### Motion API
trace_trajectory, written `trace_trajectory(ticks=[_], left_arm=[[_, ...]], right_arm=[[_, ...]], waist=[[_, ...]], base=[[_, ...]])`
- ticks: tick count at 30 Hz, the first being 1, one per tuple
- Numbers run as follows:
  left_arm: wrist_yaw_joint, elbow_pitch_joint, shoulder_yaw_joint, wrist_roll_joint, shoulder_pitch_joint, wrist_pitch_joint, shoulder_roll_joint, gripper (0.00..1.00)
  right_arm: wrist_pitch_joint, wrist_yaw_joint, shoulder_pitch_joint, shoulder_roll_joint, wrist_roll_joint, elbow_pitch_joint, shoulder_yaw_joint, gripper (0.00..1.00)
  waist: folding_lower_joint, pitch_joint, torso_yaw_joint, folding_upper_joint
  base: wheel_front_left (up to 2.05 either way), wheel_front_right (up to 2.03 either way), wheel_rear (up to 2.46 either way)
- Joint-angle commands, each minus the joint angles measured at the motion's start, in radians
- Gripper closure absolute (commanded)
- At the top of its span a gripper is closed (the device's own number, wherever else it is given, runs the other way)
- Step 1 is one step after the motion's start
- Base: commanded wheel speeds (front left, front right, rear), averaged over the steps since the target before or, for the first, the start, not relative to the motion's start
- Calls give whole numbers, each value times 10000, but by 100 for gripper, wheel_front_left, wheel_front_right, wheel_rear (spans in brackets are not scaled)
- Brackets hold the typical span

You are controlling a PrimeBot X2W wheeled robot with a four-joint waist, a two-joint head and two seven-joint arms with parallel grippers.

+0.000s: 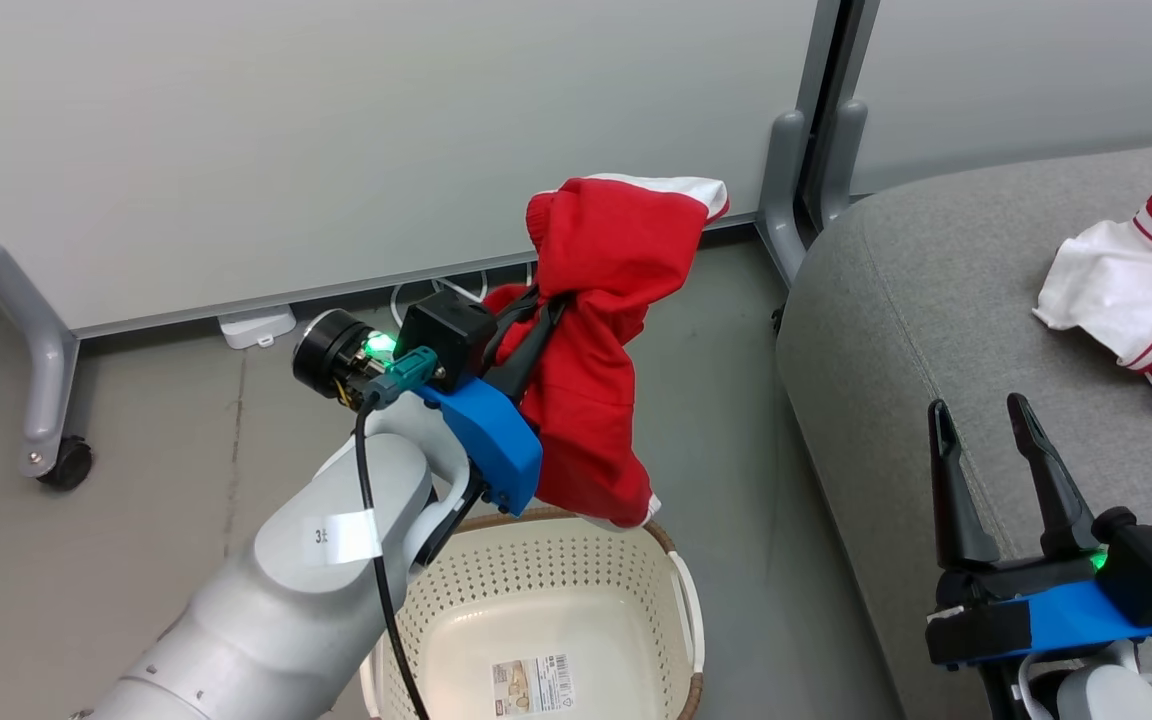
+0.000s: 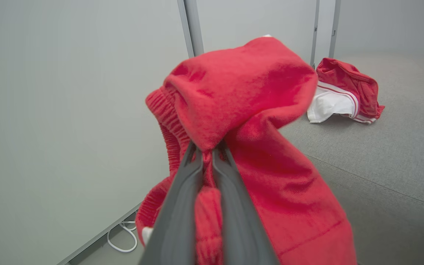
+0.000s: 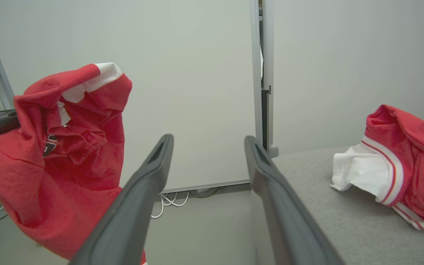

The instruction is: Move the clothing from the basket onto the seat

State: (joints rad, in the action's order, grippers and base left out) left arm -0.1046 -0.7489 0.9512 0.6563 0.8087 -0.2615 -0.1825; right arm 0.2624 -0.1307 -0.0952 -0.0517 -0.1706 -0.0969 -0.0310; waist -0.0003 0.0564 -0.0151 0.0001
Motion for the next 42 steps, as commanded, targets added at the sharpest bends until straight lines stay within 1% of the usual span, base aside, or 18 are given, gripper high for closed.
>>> trace_trajectory(ticks=[1,11,17,21,26,30,42], left_arm=[[55,84,-60,-73,-116,-52,-13,100],[110,403,22,-184,-348,-53,-18,100],[134,499,69,-221,-222,-53,55,100],[111,530,96,-235,-142,-53,90,100],[96,514,133,-242,-76,-53,170,100],[66,497,181,-296,11,-53,292,100],[-20,584,299,-496,236,-54,660,100]], right_arm=[[38,-1,175,16,-55,-22,7,0],[38,-1,292,18,-134,-62,100,0],[38,-1,215,18,-124,-137,565,0],[38,-1,133,19,-147,-293,1211,0],[38,-1,-15,19,-154,-597,2488,0],[38,-1,-235,-13,-211,-885,3276,0],[38,-1,-1537,-346,-252,-2243,4401,0]], waist=[[3,-122,72,-1],[3,-251,220,-1],[3,-171,320,-1],[3,-143,395,-1],[3,-106,464,-1],[3,-25,575,-1],[3,313,983,-1]], base=[[0,0,0],[0,0,0],[0,0,0],[0,0,0],[0,0,0],[0,0,0],[0,0,0]])
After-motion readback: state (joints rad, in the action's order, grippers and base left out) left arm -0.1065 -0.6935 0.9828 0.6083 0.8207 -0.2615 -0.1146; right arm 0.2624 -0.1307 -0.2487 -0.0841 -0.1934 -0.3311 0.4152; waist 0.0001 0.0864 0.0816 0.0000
